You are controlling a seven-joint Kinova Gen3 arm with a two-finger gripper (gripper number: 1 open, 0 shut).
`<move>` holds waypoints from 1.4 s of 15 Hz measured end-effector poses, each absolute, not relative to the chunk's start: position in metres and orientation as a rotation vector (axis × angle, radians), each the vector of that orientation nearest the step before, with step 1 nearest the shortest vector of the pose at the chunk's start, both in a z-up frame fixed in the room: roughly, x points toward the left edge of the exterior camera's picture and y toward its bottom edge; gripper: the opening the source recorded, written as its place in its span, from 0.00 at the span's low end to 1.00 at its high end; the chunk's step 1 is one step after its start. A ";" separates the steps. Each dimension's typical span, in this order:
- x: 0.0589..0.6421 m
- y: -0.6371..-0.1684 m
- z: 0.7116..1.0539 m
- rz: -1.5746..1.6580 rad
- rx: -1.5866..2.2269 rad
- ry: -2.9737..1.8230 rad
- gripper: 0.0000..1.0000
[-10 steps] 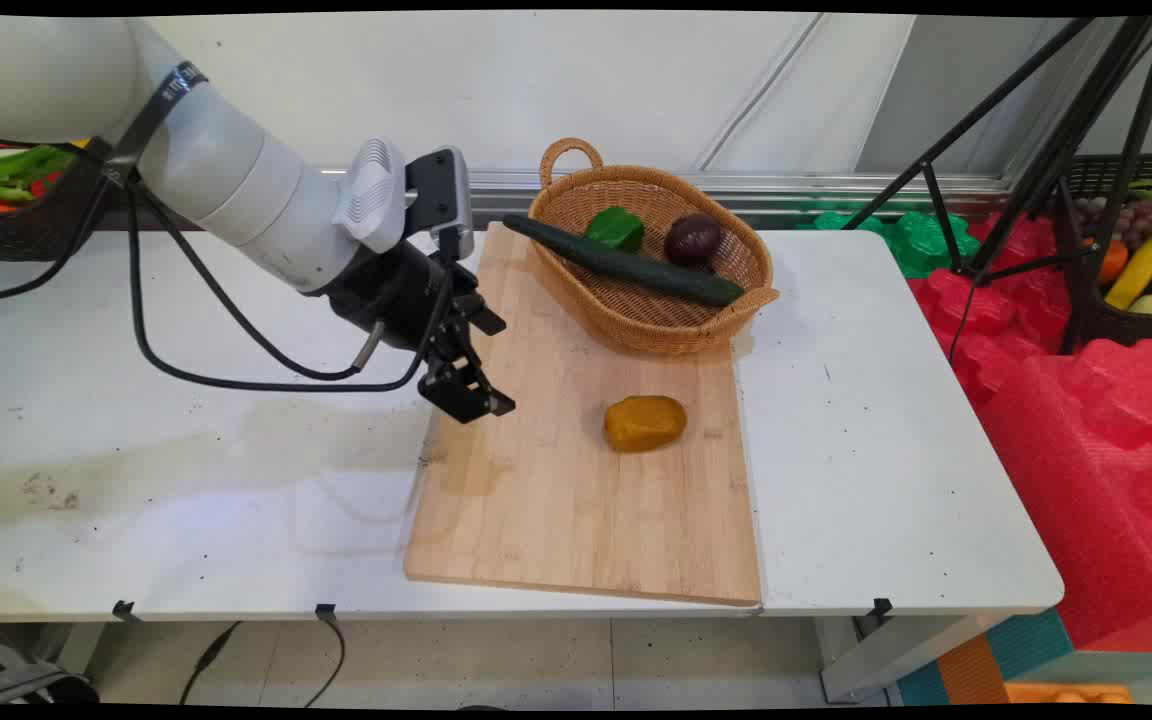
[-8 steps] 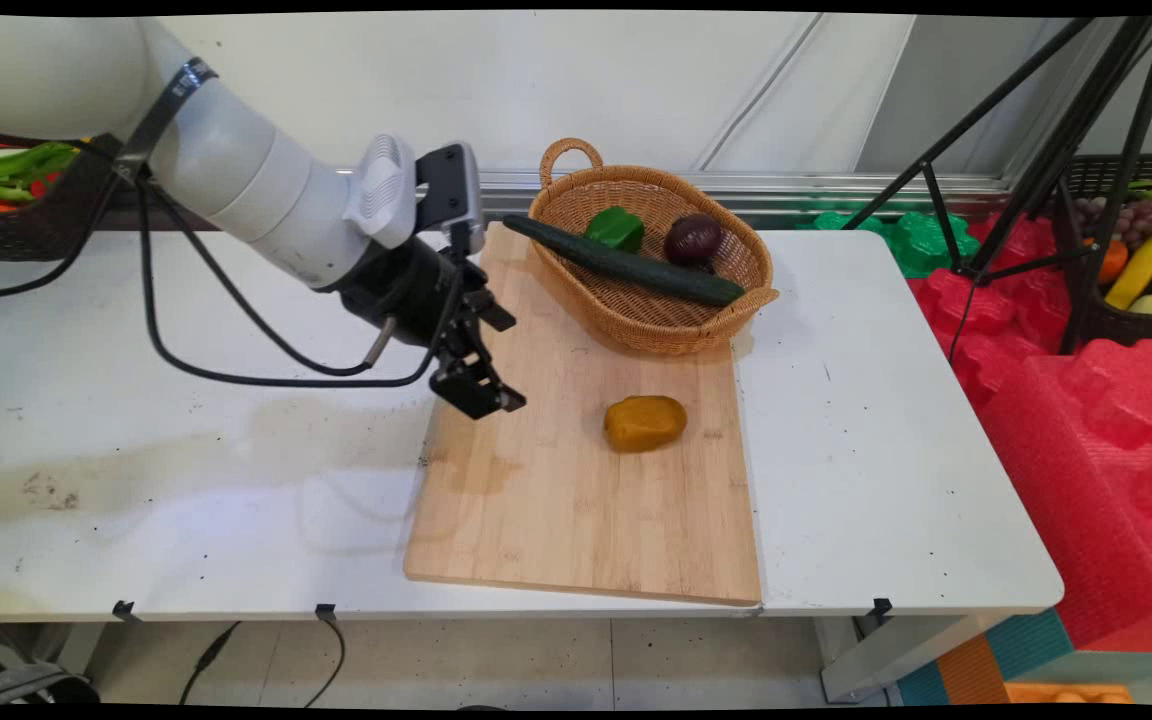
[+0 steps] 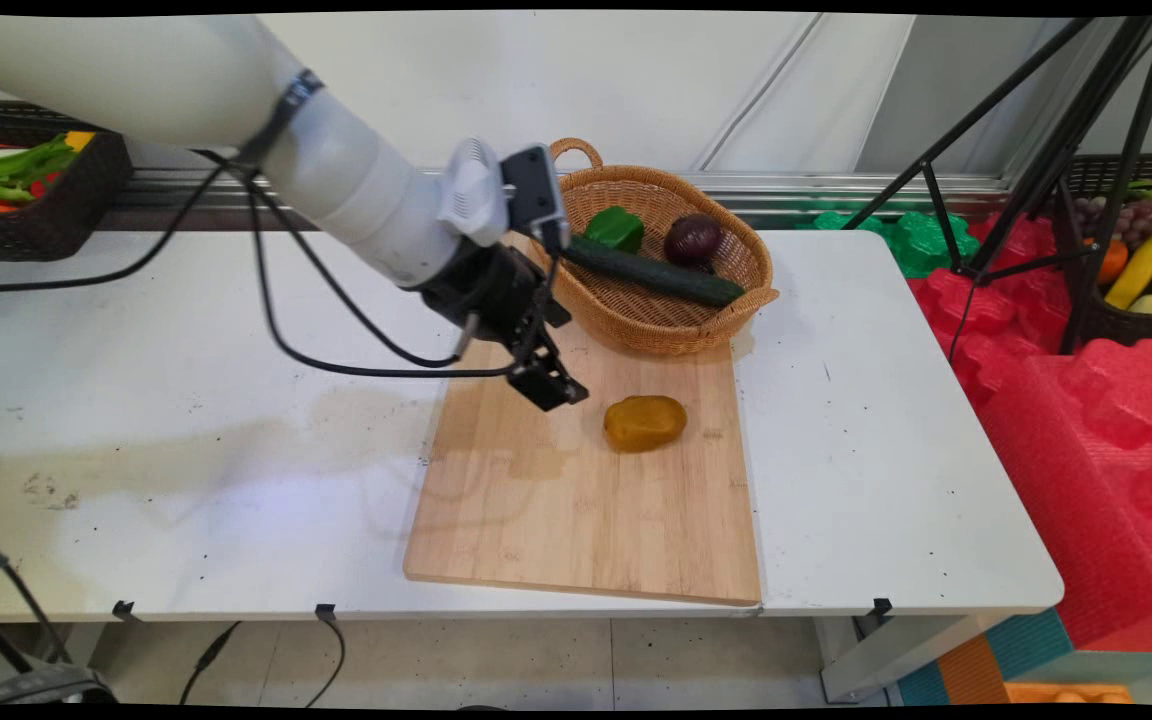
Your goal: Pick up the potato from the cutting board
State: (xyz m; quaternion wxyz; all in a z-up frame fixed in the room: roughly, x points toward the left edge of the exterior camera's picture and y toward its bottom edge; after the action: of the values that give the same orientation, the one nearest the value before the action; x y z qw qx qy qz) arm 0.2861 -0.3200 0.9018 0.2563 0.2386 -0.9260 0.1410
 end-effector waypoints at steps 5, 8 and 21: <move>0.264 -0.339 0.882 0.355 0.662 -2.523 1.00; 0.249 -0.349 0.867 0.324 0.664 -2.532 1.00; 0.208 -0.379 0.807 0.268 0.695 -2.555 1.00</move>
State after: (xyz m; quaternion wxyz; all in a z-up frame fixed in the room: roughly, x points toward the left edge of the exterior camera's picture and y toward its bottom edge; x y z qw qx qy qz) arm 0.2076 -0.3786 0.8067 0.2380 0.2535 -0.9325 0.0979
